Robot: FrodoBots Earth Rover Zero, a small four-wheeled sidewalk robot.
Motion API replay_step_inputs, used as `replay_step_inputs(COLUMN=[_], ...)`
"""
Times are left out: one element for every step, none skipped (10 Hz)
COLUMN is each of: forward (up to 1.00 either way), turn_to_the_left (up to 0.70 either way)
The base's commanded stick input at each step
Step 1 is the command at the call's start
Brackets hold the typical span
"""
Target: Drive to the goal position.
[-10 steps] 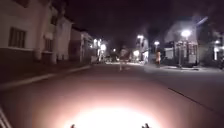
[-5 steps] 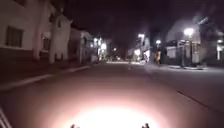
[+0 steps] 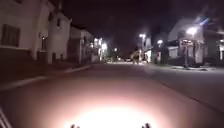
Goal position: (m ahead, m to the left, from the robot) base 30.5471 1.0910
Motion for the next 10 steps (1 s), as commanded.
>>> replay_step_inputs(forward=[0.7,0.7,0.7,0.7,0.7,0.7,0.7,0.7,0.7,0.7], turn_to_the_left=[0.0,0.0,0.0,0.0,0.0,0.0,0.0,0.0,0.0,0.0])
